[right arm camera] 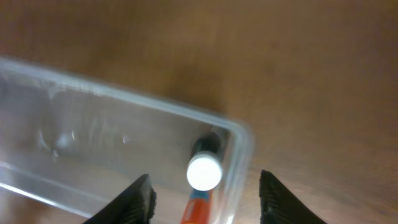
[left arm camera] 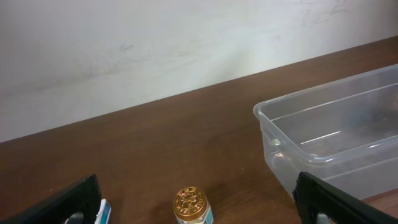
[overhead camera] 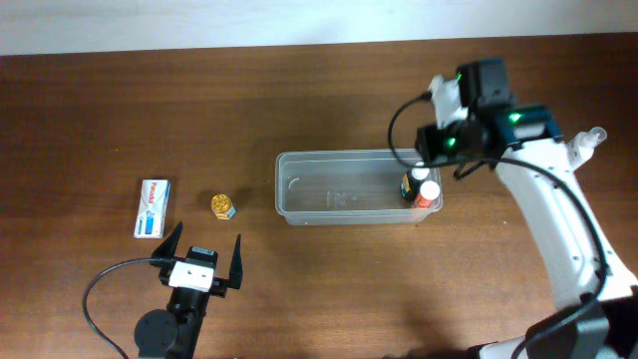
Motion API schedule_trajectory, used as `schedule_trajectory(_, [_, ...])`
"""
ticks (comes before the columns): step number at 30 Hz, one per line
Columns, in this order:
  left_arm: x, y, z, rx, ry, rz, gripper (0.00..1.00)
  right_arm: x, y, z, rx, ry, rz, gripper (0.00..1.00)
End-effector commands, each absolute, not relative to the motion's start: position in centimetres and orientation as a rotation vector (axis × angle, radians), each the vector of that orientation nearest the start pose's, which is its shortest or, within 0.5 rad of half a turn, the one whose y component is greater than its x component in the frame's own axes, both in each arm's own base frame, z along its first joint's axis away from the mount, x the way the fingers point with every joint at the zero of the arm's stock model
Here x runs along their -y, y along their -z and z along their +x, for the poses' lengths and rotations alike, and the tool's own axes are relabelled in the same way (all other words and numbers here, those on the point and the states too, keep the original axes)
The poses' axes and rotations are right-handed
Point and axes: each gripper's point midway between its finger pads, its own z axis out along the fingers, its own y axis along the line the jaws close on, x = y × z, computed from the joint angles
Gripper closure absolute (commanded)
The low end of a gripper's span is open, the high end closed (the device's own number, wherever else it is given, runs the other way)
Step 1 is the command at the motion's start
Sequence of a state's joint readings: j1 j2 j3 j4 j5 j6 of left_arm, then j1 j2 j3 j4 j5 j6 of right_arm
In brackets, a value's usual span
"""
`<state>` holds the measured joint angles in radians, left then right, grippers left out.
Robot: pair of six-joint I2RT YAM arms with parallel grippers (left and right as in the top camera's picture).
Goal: Pack container
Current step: 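Move right gripper to the white spray bottle and grasp it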
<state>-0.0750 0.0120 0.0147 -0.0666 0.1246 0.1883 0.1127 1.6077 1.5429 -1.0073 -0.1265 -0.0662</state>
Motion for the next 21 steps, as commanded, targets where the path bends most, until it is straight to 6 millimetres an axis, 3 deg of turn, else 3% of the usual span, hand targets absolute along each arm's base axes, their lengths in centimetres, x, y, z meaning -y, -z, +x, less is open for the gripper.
schedule_trajectory(1, [3.9,-16.0,24.3,-1.602,0.005,0.322,0.00,-1.9,-26.7,40.8,-2.508,-0.002,-0.072,0.42])
schedule_trajectory(4, [3.9,-16.0,24.3,-1.603,0.006,0.322,0.00,3.6,-29.3,40.6,-2.468,0.156,0.087,0.35])
schedule_trajectory(7, [3.9,-16.0,24.3,-1.603,0.006,0.322,0.01,9.0,-29.4,39.5,-2.478,0.268,0.190,0.29])
schedule_trajectory(12, [3.9,-16.0,24.3,-1.603,0.006,0.322,0.01,14.7,-26.6,37.8,-2.581,0.224,0.204,0.04])
schedule_trajectory(17, [3.9,-16.0,24.3,-1.603,0.006,0.322,0.01,18.8,-23.0,38.0,-2.615,0.082,0.352,0.03])
schedule_trajectory(21, [3.9,-16.0,24.3,-1.603,0.006,0.322,0.00,21.6,-19.9,38.9,-2.640,0.089,0.414,0.03])
